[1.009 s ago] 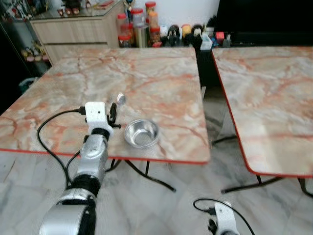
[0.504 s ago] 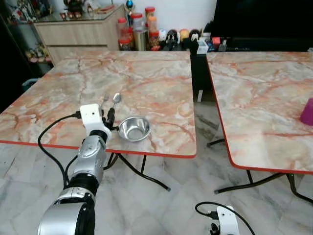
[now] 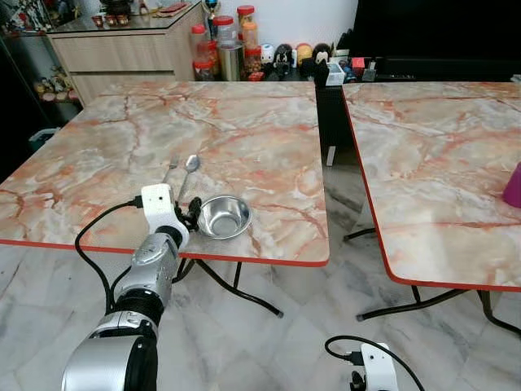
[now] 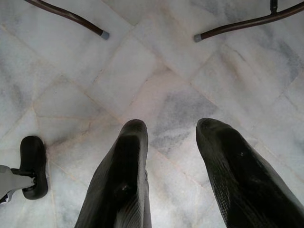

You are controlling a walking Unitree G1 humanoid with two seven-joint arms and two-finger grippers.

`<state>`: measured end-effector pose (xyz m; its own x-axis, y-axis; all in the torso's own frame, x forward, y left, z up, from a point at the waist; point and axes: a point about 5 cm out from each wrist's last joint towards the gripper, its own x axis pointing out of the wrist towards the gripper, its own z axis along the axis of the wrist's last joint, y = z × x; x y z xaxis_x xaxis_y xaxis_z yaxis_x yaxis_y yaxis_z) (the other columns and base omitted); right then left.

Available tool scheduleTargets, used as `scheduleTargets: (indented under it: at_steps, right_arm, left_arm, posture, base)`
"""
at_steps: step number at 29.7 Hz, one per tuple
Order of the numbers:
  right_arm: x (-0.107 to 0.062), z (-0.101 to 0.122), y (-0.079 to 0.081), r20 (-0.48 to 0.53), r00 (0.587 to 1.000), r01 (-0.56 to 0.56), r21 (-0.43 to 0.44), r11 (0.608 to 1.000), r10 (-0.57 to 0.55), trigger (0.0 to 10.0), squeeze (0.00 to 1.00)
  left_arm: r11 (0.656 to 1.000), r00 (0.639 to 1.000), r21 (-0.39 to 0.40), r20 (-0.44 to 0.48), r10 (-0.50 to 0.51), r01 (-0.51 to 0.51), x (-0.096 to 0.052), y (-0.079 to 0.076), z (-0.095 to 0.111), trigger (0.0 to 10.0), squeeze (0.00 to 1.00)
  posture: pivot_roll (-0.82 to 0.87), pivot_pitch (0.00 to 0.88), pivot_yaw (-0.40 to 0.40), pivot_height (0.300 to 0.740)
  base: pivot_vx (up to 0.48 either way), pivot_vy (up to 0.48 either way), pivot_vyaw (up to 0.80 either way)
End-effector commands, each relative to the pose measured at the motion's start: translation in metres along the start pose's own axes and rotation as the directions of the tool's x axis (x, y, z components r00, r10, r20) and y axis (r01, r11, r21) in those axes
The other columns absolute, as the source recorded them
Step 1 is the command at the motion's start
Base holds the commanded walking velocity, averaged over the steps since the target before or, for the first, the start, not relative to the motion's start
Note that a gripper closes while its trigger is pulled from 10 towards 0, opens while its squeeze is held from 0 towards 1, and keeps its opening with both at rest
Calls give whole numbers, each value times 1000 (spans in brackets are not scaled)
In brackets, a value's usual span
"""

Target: Setting the table

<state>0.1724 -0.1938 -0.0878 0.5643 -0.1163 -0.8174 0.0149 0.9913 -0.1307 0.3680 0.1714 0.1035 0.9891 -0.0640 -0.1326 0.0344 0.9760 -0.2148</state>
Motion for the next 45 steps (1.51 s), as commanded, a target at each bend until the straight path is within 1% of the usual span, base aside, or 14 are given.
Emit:
scheduleTargets:
  at_steps: [1, 4, 7, 11, 15, 25, 28, 39, 40, 41, 42, 43, 45]
  right_arm:
    - [0, -2, 2, -4, 1000, -2, 11, 1000, 2, 10000, 0]
    - [0, -2, 3, -5, 1000, -2, 10, 1000, 3, 10000, 0]
    - [0, -2, 3, -5, 1000, -2, 10, 1000, 2, 10000, 0]
    - [0, -2, 2, -2, 1000, 1, 11, 1000, -1, 10000, 0]
    - [0, -1, 2, -2, 1000, 1, 10, 1000, -1, 10000, 0]
    - [0, 0, 3, 0, 1000, -3, 7, 1000, 3, 10000, 0]
    - [0, 0, 3, -1, 1000, -2, 10, 1000, 2, 10000, 0]
    - [0, -2, 4, -4, 1000, 1, 18, 1000, 0, 10000, 0]
    - [0, -2, 4, -4, 1000, 1, 18, 1000, -1, 10000, 0]
    - [0, -2, 4, -4, 1000, 1, 18, 1000, -1, 10000, 0]
    - [0, -2, 4, -4, 1000, 1, 18, 1000, -1, 10000, 0]
    - [0, -2, 4, -4, 1000, 1, 18, 1000, 0, 10000, 0]
    - [0, -1, 4, -3, 1000, 1, 18, 1000, -1, 10000, 0]
  left_arm:
    - [1000, 1000, 7, -19, -1, 1, 0, 2, -1, 10000, 0]
    - [1000, 999, 26, -41, 4, -3, 1, 1, -2, 10000, 0]
    - [1000, 999, 30, -54, 5, -3, 1, 1, -3, 10000, 0]
    - [999, 993, -5, -102, -50, 50, 1, -5, -10, 10000, 0]
    - [999, 991, 6, -121, -53, 54, 0, -6, -14, 10000, 0]
    - [998, 988, 13, -146, -54, 56, 0, -9, -17, 10000, 0]
    - [999, 985, 20, -165, -46, 50, -1, -11, -21, 10000, 0]
    - [998, 983, 14, -174, -66, 69, 0, -18, -22, 9922, 0]
    - [997, 983, 14, -174, -66, 70, 1, -19, -22, 9176, 0]
    - [997, 983, 10, -172, -67, 70, 1, -19, -22, 4824, 0]
    - [998, 983, 6, -170, -68, 70, 1, -19, -21, 4824, 0]
    - [997, 984, -2, -165, -70, 71, 1, -19, -21, 0, 0]
    - [997, 984, -2, -164, -71, 72, 1, -19, -20, 0, 0]
  posture:
    - [45, 0, 53, 740]
    - [45, 0, 53, 740]
    - [45, 0, 53, 740]
    - [44, 0, 55, 740]
    - [42, 0, 55, 740]
    - [42, 0, 55, 740]
    - [41, 0, 57, 740]
    - [39, 0, 62, 740]
    - [39, 0, 62, 740]
    - [38, 0, 63, 740]
    - [38, 0, 63, 740]
    - [38, 0, 62, 740]
    - [39, 0, 61, 740]
  base:
    - [0, 0, 0]
    - [0, 0, 0]
    - [0, 0, 0]
    - [0, 0, 0]
    - [0, 0, 0]
    - [0, 0, 0]
    - [0, 0, 0]
    - [0, 0, 0]
    - [0, 0, 0]
    - [0, 0, 0]
    - [0, 0, 0]
    - [0, 0, 0]
    - [0, 0, 0]
